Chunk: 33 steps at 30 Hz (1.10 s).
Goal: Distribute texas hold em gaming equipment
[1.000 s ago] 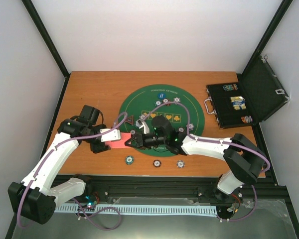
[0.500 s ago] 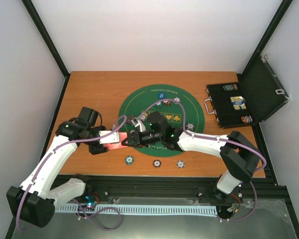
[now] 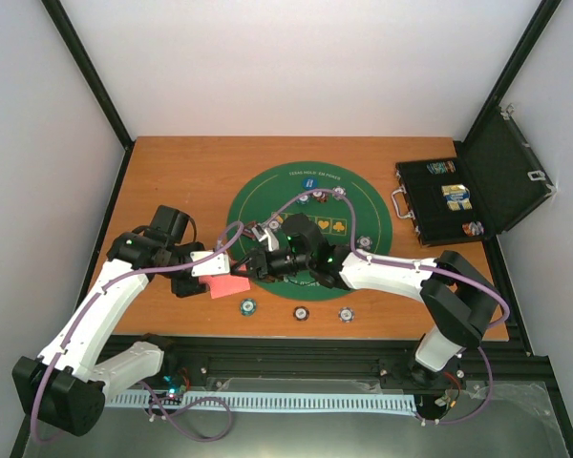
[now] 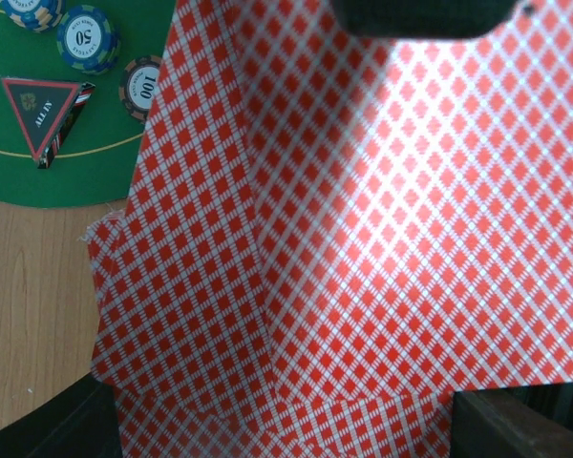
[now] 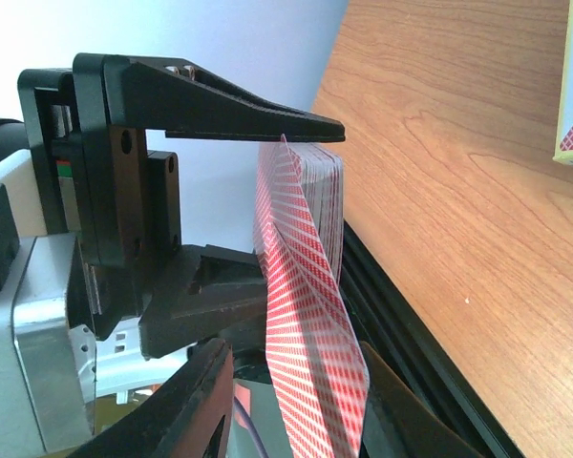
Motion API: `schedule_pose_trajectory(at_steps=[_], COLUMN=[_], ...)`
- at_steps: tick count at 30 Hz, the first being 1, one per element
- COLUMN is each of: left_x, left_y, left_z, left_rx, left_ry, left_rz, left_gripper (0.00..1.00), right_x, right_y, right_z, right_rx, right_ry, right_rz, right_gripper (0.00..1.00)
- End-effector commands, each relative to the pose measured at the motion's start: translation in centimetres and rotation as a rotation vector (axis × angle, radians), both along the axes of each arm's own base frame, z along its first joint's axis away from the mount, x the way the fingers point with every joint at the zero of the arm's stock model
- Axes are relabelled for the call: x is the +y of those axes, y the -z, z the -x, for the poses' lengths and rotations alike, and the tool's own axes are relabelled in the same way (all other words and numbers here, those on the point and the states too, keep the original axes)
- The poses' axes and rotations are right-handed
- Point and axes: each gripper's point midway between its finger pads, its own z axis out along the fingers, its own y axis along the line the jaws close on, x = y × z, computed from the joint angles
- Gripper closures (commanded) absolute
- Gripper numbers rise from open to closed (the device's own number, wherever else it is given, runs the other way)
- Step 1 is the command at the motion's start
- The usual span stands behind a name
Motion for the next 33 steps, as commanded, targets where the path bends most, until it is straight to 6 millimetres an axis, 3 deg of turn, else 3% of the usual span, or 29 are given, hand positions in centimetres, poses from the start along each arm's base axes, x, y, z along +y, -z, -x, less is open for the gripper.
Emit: schedule_pose_trajectory(at_steps=[1,8,18,22,28,33], left_x=[-0.4,-0.4,-1.4,-1.4,-1.5,-1.3], left_y=[-0.5,-0.3,-0.4,-0.4,-0.2,0.0], left_z=[0.5,0.4,-1.0,-1.8,-2.7,-3.6], left_rx=[0.001,0.023,0.072,0.072,0.089,0.115], left_ry=[0.032,0.015,-0.036,-0.071,-0.106,-0.143], left_rz=[0.019,0.014,0.051,0.050,0.060,0.076], left_gripper=[0.43,0.46,0.65,0.82,0.93,0.94], right_x=[0.1,-0.5,0.5,0.4,-0.6,-0.7], right_y=[-0.9,-0.1,-0.1,0.1,1.2,1.5], right_z=[-0.5,-0.3,-0.8,-1.2,-1.9,-2.3], right_rx=[-0.032,-0.022,0.000,0.005,0.030,0.041], right_ry=[0.011,0.017,0.021,0.024,0.053,0.056], right_rz=[-0.011,0.022,-0.004,0.002,0.018,0.009], right_gripper=[0.66,0.69,0.66,0.60,0.58,0.53])
